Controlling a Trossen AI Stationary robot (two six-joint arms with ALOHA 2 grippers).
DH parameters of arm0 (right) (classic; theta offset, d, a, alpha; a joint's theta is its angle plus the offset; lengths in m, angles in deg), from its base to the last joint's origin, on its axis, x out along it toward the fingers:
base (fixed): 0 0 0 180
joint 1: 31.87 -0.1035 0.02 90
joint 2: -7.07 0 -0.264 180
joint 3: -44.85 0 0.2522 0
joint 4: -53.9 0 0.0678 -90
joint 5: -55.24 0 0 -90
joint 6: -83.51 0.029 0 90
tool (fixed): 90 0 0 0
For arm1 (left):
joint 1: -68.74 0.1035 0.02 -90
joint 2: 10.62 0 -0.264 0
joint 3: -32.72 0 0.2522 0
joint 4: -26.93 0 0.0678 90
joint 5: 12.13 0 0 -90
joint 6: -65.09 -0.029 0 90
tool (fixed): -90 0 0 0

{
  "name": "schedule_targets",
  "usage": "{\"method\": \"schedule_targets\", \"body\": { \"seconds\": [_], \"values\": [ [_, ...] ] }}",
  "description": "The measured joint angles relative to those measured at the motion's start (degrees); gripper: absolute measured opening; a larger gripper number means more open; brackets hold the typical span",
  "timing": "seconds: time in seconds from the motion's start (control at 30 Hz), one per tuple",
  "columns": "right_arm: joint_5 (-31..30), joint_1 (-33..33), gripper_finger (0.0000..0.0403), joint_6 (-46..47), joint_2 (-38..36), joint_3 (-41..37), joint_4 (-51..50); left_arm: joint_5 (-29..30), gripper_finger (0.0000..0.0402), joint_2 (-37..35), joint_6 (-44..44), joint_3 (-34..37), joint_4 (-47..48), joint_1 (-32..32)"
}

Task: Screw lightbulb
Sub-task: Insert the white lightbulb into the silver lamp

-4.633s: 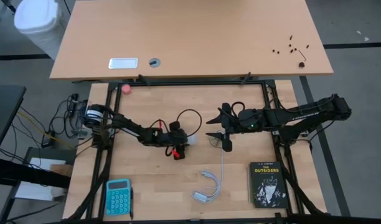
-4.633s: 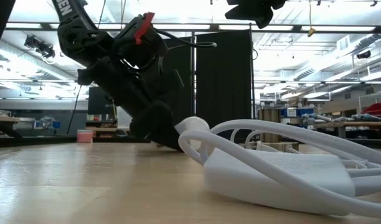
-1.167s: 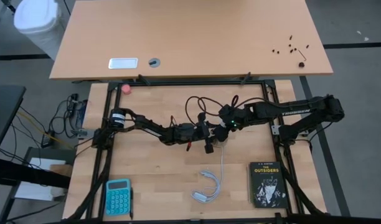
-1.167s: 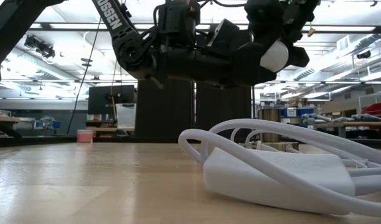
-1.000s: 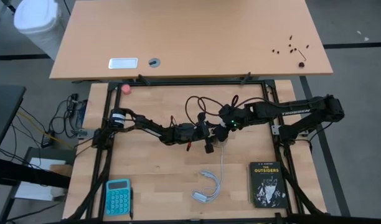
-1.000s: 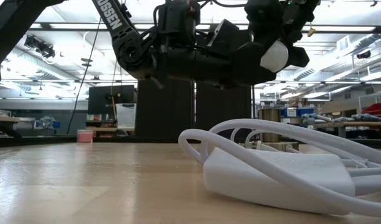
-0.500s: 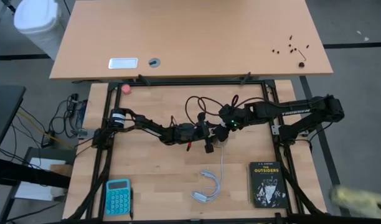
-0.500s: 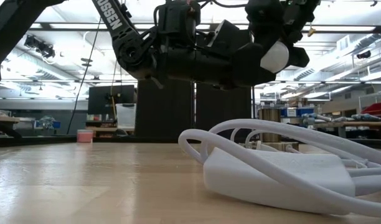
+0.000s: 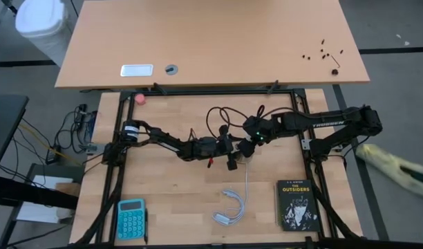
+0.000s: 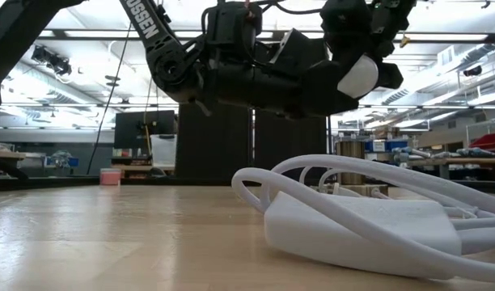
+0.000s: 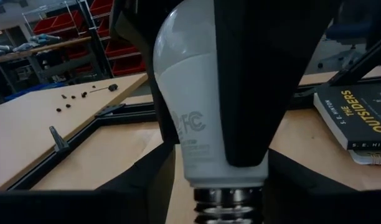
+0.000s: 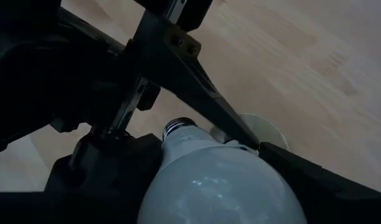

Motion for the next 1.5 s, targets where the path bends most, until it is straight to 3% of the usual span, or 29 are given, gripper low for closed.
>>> {"method": "schedule_targets", "body": {
  "seconds": [0.43, 0.93, 1.2, 1.5],
  "values": [
    [0.7, 1.4, 0.0267, -0.4, 0.0, 0.0, -2.0, 0.0, 0.0271, 0.0, 1.4, 0.0, 6.2, 0.1],
    [4.6, 2.7, 0.0268, -1.7, 4.1, 0.5, -5.5, -5.6, 0.0274, -2.6, 4.5, 0.0, 19.6, -0.1],
    [1.9, 2.7, 0.0268, -5.3, 8.7, 7.4, -12.5, -2.1, 0.0274, -2.6, 4.6, 0.0, 22.4, -0.1],
    [0.0, 2.5, 0.0268, -8.3, 14.2, 12.6, -18.6, -1.9, 0.0274, -2.6, 7.8, 0.0, 22.6, -0.1]
  ]
}}
